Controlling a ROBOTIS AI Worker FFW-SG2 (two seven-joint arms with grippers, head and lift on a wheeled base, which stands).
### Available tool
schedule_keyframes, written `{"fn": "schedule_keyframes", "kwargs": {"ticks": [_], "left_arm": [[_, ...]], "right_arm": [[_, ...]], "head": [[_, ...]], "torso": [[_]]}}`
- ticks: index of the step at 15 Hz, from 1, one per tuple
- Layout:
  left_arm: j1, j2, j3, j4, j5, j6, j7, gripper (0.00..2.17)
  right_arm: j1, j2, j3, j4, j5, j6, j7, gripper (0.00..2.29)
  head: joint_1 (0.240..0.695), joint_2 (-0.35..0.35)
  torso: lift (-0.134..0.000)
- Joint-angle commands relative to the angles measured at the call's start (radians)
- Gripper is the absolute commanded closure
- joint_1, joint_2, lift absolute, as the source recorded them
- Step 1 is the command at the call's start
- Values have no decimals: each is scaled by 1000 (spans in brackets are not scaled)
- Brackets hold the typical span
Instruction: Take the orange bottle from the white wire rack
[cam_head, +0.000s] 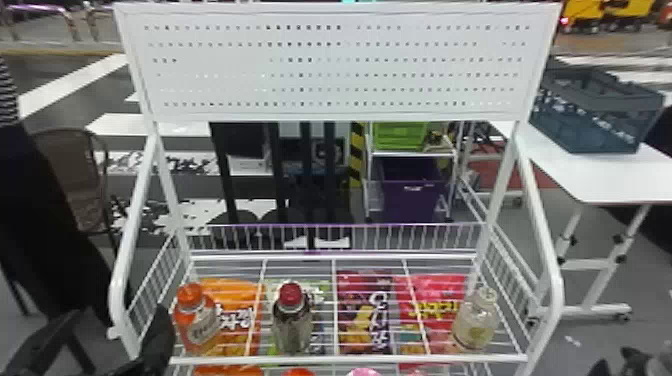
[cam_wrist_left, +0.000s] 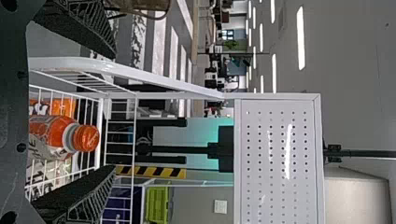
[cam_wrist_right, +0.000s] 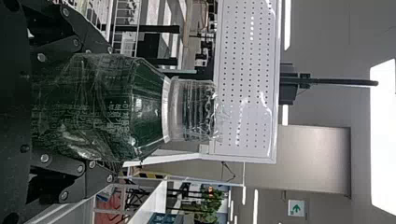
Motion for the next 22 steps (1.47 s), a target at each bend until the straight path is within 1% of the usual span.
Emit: {"fn": "schedule_keyframes", "kwargs": {"ticks": [1,9,12,13,17,19,20,22], "left_arm": [[-1,0,-1,0,0,0,0,39],[-1,-2,-1,6,0,0,0,39],[-4,-6,-14,50,0,-18,0,39],[-5,-8,-40,96,-2,-67,2,43],[-44,-14,-156,374,-32,-411,2,70],[-84,-15,-196,493,-34,-528,0,70],[-110,-15,-213,556,-38,-577,-12,80],[-176,-15,-247,661,-43,-607,-15,83]], "right_arm": [[0,1,-2,-1,0,0,0,920],[0,1,-7,-1,-9,0,0,923],[0,1,-7,0,-9,-3,0,923],[0,1,-7,2,-11,-3,0,923],[-2,1,-10,9,-20,-12,0,923],[-3,1,-12,11,-20,-9,0,923],[-3,1,-12,11,-20,-9,0,920],[-2,1,-15,9,-20,-9,0,923]], "head": [[499,0],[499,0],[499,0],[499,0],[499,0],[499,0],[499,0],[499,0]], "torso": [[0],[0],[0],[0],[0],[0],[0],[0]]}}
